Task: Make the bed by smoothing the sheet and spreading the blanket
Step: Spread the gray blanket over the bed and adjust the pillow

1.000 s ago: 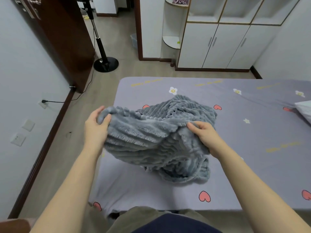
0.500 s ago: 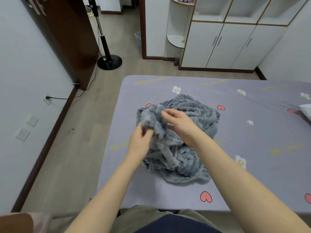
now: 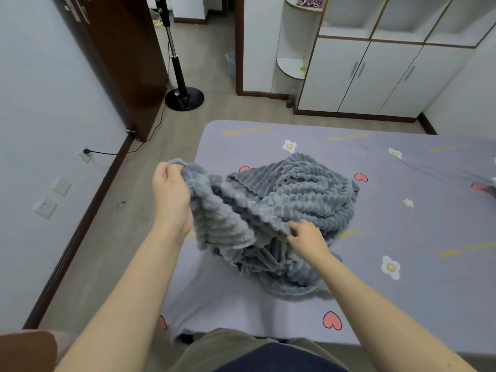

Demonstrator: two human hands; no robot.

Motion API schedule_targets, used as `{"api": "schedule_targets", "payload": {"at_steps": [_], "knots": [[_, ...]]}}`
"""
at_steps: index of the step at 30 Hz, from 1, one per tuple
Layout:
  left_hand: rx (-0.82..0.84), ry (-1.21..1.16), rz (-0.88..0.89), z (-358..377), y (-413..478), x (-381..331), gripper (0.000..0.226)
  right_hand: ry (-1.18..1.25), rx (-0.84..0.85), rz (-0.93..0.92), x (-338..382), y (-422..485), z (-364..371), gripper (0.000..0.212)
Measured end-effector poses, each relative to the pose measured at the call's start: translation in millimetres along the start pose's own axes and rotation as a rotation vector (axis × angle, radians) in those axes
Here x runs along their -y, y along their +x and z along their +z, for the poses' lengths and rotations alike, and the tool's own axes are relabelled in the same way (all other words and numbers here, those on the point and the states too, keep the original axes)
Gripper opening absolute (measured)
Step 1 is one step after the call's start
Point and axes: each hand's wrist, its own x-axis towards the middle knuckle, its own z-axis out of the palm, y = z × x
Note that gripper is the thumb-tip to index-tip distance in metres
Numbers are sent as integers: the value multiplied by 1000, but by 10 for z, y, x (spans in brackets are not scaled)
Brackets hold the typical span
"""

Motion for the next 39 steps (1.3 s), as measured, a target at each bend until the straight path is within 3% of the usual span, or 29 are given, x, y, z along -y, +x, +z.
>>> {"api": "schedule_targets", "payload": {"at_steps": [3, 5, 7, 9, 12, 14, 17, 19, 20, 21, 24, 26, 29, 31, 33, 34, 36, 38, 39], "knots": [[26, 105, -61, -151, 115, 104, 15, 50, 105, 59, -208, 148, -76, 15], [129, 344, 28, -245, 166, 185, 14, 34, 50, 94, -334, 306, -319, 15], [246, 688, 210, -301, 220, 174, 21, 119, -118, 128, -336, 502, -846, 26], [295, 885, 358, -285, 276, 96, 23, 254, -352, 58, -137, 663, -1595, 24], [393, 818, 432, -149, 354, -81, 22, 464, -723, -184, 516, 644, -2750, 32], [461, 698, 440, -64, 385, -179, 20, 574, -989, -453, 868, 483, -3216, 26], [411, 593, 483, -130, 420, -177, 25, 429, -1238, -667, 976, 308, -3194, 17], [430, 704, 477, -336, 436, -26, 34, 145, -1147, -692, 772, 316, -2736, 10], [476, 858, 471, -480, 433, 89, 40, -13, -988, -658, 579, 323, -2416, 8], [540, 1043, 465, -655, 430, 231, 40, -136, -734, -573, 328, 311, -2060, 12], [680, 1427, 286, -1236, 380, 758, 22, -461, 299, -169, -583, 3, -919, 37], [650, 1515, 131, -1585, 288, 1085, 27, -499, 639, 51, -1067, -385, -279, 29], [508, 1604, -4, -1837, 160, 1353, 22, -423, 657, 212, -1358, -721, 200, 15], [361, 1578, -34, -1795, 155, 1366, 18, -282, 476, 214, -1294, -688, 209, 10], [336, 1561, -1, -1652, 149, 1315, 13, -25, 244, 196, -1042, -583, 92, 19], [400, 1565, 28, -1531, 129, 1296, 39, 67, 151, 159, -823, -539, -5, 23], [638, 1355, 58, -1204, 24, 1292, 93, 172, 88, 16, -299, -498, -198, 33], [875, 1113, 103, -795, -187, 1278, 110, 197, 137, -199, 244, -539, -343, 31], [933, 1062, 167, -634, -280, 1308, 103, 164, 150, -300, 473, -570, -381, 30]]}}
